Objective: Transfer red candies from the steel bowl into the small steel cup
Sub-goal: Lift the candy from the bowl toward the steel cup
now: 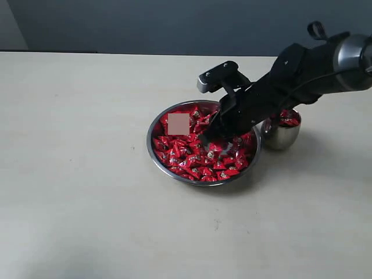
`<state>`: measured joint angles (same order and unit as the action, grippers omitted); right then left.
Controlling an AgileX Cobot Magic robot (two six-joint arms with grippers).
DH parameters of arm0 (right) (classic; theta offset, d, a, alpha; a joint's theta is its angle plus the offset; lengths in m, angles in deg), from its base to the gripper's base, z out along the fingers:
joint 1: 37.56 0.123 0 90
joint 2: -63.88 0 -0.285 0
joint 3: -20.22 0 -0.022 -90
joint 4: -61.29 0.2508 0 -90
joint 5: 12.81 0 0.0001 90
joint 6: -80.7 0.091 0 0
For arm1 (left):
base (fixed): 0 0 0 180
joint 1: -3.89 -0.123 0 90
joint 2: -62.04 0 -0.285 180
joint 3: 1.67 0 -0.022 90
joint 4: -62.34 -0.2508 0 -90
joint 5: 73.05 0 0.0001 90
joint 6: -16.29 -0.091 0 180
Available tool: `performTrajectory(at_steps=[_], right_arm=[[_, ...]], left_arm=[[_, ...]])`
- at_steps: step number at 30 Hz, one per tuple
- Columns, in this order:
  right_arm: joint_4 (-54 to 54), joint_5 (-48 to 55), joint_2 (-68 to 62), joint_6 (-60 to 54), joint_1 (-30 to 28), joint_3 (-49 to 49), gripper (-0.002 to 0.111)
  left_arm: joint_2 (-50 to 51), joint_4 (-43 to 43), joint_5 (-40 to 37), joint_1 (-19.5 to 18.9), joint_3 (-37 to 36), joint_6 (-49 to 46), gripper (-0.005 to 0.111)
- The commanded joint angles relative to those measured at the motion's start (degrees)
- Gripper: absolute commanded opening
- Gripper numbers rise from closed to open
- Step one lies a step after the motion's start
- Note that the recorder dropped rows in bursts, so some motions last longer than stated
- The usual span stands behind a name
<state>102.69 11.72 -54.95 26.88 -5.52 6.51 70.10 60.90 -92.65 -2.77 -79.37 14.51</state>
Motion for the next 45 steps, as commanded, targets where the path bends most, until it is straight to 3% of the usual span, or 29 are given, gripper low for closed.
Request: performTrajectory(at_steps=[1,10,25,26,28,39,45], right_arm=[[-1.12,0.53,-1.54,-0.12,0.0,0.2,0.037],[-3.68,-0.47,-2.83,-0.12,0.0,0.2,0.037],[4.08,-7.18,-6.49,-0.42,0.0,0.2,0.037],[3.97,-7.26,-6.49,-0.8,0.0,0.2,0.029],[3.88,-7.32,-6.08,-0.8,0.0,0.2,0.0],[3.34,-2.87,6.78,-0.65,-0.13,-1.27,0.0],[3.68,-5.91,15.0,-0.65,-6.89,-7.07,0.0]], left_arm=[[-0.27,-0.11,0.31,0.46,0.48,0.09,0.0],[-0.27,-0.11,0.31,0.46,0.48,0.09,0.0],[-0.27,-0.11,0.31,0.46,0.48,0.09,0.0],[-0.27,-0.11,0.31,0.46,0.48,0.09,0.0],[-0.27,-0.11,0.31,0.46,0.48,0.09,0.0],[-0.27,-0.11,0.31,0.46,0.48,0.09,0.0],[-0.27,-0.11,0.31,0.46,0.48,0.09,0.0]])
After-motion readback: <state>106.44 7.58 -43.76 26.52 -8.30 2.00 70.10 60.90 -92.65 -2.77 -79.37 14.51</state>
